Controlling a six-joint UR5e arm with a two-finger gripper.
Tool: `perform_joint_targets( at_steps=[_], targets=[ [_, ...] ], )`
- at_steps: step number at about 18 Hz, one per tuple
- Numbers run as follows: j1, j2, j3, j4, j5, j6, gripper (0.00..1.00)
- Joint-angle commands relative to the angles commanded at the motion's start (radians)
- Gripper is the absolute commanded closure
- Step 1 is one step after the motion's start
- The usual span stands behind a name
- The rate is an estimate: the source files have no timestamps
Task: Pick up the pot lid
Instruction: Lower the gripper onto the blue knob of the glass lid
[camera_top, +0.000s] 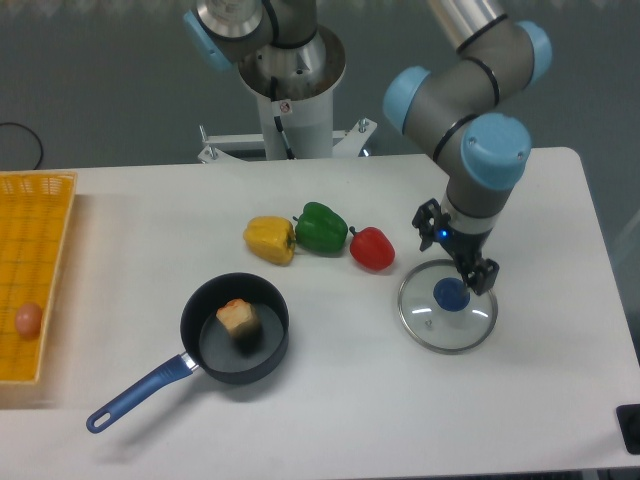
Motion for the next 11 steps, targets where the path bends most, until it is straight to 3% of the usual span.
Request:
perform_joint_targets(
  at_steps=[11],
  targets=[
    [0.006,-0.028,-0.028,0.0,0.008,0.057,0.0]
  ],
)
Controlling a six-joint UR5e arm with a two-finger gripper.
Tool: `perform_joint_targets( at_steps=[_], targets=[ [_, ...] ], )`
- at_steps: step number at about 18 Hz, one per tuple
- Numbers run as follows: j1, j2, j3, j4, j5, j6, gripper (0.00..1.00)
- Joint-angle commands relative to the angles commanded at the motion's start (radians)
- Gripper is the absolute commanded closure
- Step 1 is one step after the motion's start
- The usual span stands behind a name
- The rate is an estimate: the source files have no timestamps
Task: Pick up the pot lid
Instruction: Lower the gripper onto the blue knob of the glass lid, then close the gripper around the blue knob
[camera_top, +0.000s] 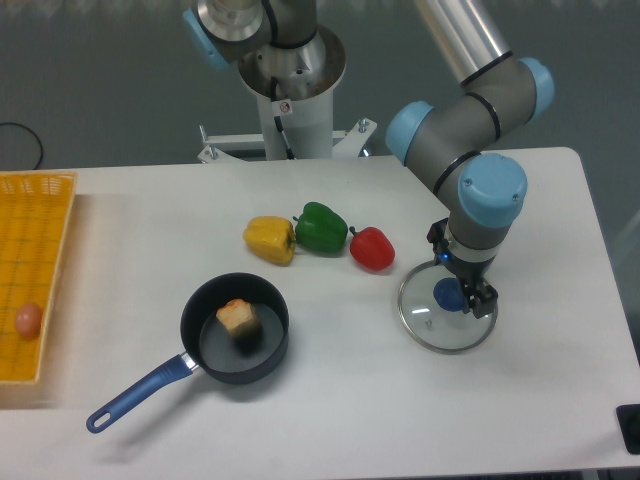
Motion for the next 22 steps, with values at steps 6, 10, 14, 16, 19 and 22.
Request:
perform_joint_targets(
  at_steps=[6,10,14,16,19,22],
  targets=[
    [0.005,-0.029,0.015,0.003,-0.002,0.006,0.0],
    [0.006,-0.051,0.034,0.006,-0.002,0.006,0.0],
    [0.009,-0.061,0.032,0.014,0.0,0.006,0.0],
    [0.009,-0.069,0.032,0.021,0.0,0.005,0.0],
    [0.009,-0.087,0.028,0.046,-0.002,0.003,0.0],
    [0.012,-0.089,0.026,0.044,-0.005,0.005,0.0]
  ],
)
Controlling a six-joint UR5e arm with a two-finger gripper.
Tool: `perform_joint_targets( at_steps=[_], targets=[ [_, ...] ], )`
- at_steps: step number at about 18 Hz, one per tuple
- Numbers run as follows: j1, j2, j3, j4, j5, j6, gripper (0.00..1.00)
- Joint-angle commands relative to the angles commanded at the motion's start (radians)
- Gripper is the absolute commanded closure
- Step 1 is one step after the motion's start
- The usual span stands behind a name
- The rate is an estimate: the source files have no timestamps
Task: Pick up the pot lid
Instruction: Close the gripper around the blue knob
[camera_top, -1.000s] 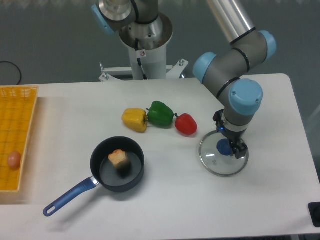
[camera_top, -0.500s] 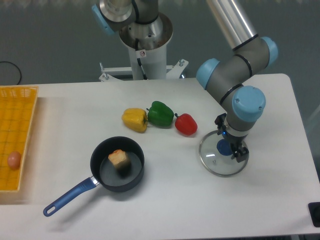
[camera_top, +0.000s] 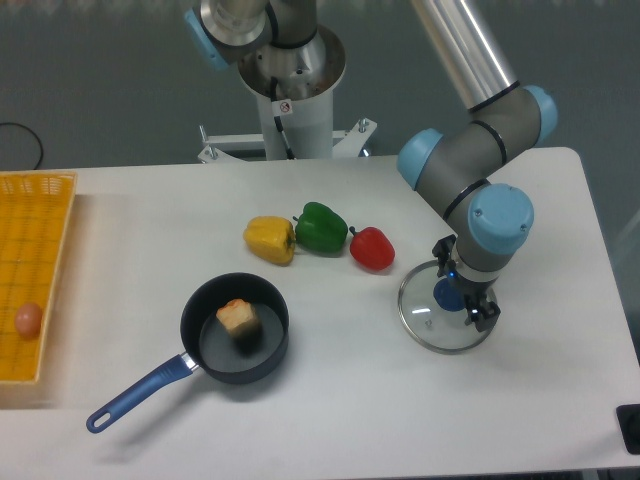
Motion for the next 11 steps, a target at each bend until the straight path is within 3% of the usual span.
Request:
perform_joint_targets(
  at_steps=[11],
  targets=[
    [-0.002,-0.014,-0.002,0.002,-0.002,0.0,0.0]
  ],
)
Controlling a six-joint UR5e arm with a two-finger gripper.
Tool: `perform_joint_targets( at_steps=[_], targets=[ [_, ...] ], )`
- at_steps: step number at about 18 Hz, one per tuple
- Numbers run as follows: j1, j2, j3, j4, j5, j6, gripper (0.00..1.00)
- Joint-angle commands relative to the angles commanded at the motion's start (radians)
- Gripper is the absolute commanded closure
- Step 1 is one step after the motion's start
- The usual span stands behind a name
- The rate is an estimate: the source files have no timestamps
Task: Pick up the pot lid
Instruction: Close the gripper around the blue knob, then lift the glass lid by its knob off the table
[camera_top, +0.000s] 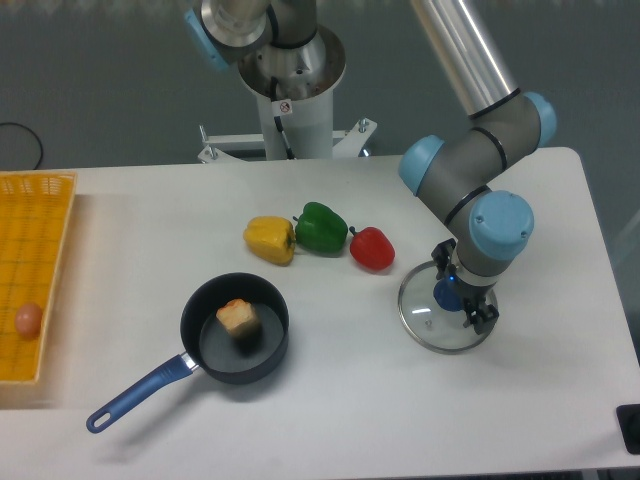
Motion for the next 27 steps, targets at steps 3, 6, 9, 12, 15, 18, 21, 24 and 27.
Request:
perform_joint_targets(
  at_steps=[3,6,9,12,15,18,21,24,27],
  targets=[
    [-0.002,0.002,0.0,0.0,0.002,0.002,0.01],
    [-0.002,0.002,0.0,0.0,0.003,0.003,0.12],
    [-0.002,0.002,0.0,-0.002,0.003,0.003,0.22],
    [-0.002,0.002,0.0,-0.002,0.005,0.005,0.27],
    [-0.002,0.002,0.0,-0.002,0.005,0.005,0.3],
    [-0.002,0.003,0.0,-0.002,0.005,0.005,0.3],
    [-0.002,0.003,0.0,-0.002,0.005,0.005,0.32],
    [-0.002,0.006,0.0,-0.002,0.005,0.005,0.34],
    [-0.002,0.009,0.0,-0.002,0.005,0.003,0.37]
  ],
)
